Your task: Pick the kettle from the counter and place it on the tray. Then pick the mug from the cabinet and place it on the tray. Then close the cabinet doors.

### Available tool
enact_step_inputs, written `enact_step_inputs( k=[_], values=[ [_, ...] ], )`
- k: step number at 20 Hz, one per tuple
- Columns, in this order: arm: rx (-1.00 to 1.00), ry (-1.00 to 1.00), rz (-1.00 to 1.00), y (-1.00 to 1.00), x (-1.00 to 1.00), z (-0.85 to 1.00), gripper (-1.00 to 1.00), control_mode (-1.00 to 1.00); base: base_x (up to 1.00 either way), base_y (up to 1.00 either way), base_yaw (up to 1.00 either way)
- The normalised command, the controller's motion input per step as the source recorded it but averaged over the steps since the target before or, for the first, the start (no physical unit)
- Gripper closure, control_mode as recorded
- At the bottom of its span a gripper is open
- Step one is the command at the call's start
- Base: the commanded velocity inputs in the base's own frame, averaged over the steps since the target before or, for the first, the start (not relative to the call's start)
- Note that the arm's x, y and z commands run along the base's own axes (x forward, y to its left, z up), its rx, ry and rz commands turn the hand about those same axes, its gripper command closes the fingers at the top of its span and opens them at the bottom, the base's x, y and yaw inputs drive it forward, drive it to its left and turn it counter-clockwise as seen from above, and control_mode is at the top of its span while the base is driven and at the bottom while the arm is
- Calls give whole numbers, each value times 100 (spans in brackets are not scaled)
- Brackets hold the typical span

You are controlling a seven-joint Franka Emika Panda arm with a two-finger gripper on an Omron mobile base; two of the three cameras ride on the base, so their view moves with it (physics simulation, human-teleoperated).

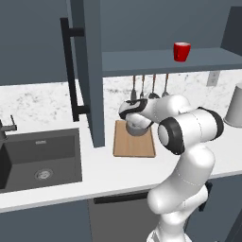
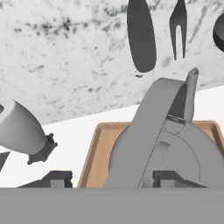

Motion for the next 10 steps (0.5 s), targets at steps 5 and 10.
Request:
enact_step_inputs(
  k=[5, 10],
  values=[
    [-7, 0, 1, -18, 0, -6, -100, -100, 0, 0, 0],
    [-2, 0, 0, -13, 1, 1, -100, -100, 0, 0, 0]
  ],
)
